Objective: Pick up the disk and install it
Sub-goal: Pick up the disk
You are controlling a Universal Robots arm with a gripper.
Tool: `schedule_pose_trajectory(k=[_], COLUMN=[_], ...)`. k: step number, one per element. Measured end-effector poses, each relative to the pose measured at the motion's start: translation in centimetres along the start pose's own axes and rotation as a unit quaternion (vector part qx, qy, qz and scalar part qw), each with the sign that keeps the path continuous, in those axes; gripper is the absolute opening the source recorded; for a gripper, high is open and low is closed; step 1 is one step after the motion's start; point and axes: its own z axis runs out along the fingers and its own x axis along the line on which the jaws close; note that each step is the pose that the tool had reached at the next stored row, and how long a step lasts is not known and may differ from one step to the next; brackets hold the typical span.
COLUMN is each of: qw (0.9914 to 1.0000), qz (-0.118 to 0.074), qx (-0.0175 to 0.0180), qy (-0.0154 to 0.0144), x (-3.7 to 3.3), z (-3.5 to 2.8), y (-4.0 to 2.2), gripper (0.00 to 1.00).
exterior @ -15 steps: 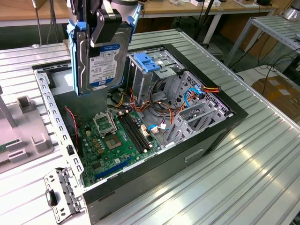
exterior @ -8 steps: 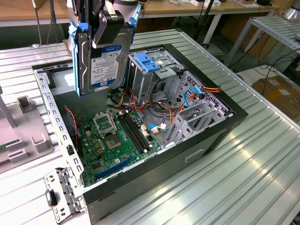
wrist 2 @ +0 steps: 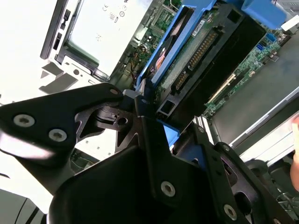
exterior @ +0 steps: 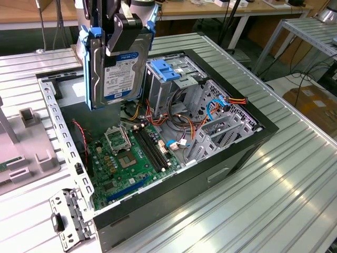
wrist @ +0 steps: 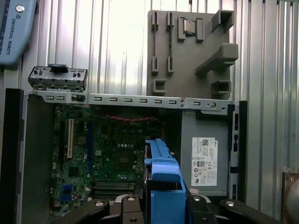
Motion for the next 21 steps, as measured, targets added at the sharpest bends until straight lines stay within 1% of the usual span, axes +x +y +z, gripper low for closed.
schedule_pose_trajectory(k=[21], qw=[1.00000], qz=[0.000], qx=[0.0000], qy=[0.0000], x=[1.10], z=[-0.07], y=[-0.53], gripper=[0.37])
